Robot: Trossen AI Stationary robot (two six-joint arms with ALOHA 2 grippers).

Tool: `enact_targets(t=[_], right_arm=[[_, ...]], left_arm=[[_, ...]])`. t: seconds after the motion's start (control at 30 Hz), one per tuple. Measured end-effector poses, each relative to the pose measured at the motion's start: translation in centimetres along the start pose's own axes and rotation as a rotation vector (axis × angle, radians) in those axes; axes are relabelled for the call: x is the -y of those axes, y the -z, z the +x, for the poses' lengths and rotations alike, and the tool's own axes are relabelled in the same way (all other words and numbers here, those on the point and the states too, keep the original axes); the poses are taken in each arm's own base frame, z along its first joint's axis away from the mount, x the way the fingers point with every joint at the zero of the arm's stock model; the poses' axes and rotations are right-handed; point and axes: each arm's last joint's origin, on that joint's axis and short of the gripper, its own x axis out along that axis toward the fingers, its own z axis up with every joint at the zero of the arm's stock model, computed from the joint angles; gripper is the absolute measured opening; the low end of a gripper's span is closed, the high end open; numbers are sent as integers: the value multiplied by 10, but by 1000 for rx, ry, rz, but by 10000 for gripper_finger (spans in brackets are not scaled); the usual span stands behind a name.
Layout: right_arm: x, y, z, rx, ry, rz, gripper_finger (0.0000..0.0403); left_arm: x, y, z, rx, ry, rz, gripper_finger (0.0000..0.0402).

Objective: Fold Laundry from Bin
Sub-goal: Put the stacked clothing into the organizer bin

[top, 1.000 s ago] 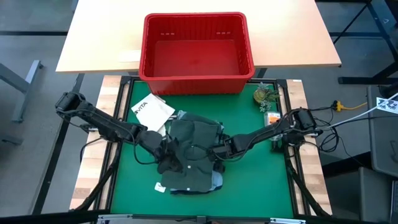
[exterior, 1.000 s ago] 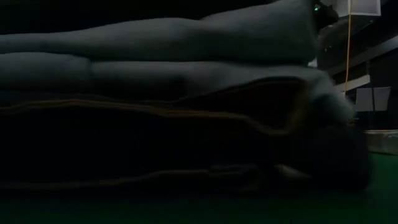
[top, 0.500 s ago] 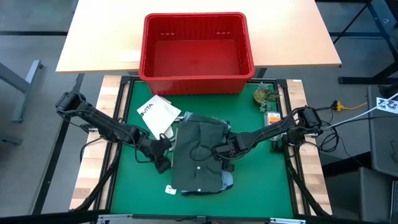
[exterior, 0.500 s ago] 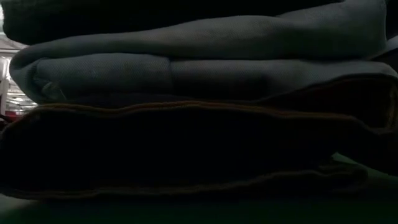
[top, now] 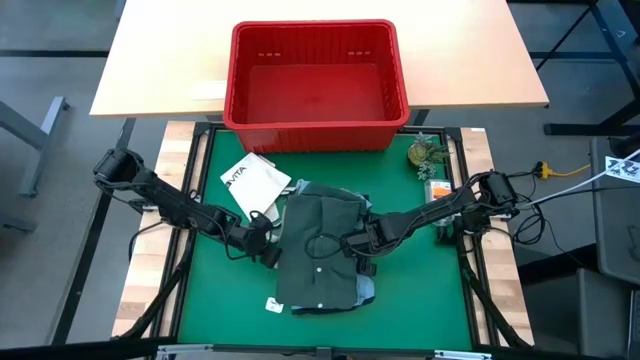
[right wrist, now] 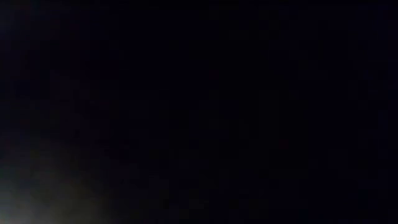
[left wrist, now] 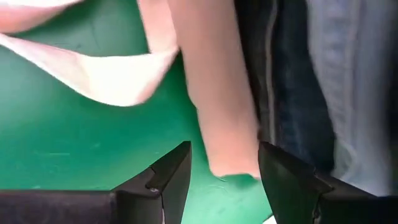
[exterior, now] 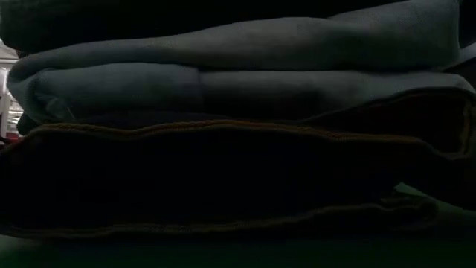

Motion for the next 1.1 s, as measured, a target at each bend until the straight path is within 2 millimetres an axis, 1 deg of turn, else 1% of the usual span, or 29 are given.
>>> enact_targets(t=[0.17,0.37,0.53,0.6,0.7,0.8,0.9,1.0,1.1], right_arm=[[-2,-3,0,27,-18,3,5],[-2,-3,0,32,-19,4,5],[-3,-5,0,53,-26,6,5],[-3,-6,0,60,-26,14,5],[-3,-6,0,62,-25,16,5],[-3,-6,0,62,-24,18,5],[-3,-6,0,62,-25,16,5],[-3,-7,0,73,-38,12,5],[-5,-10,0,96,-62,6,3]], left_arm=[[-2,0,2,24,-13,-16,179],[-7,3,20,14,-71,-34,179],[-4,5,37,22,-27,-41,179],[-3,5,40,24,-17,-42,179],[-3,5,41,25,-11,-41,173],[-2,5,41,27,-4,-20,157],[-1,5,42,29,6,3,133],[0,4,42,40,25,24,101],[6,4,42,40,85,21,63]])
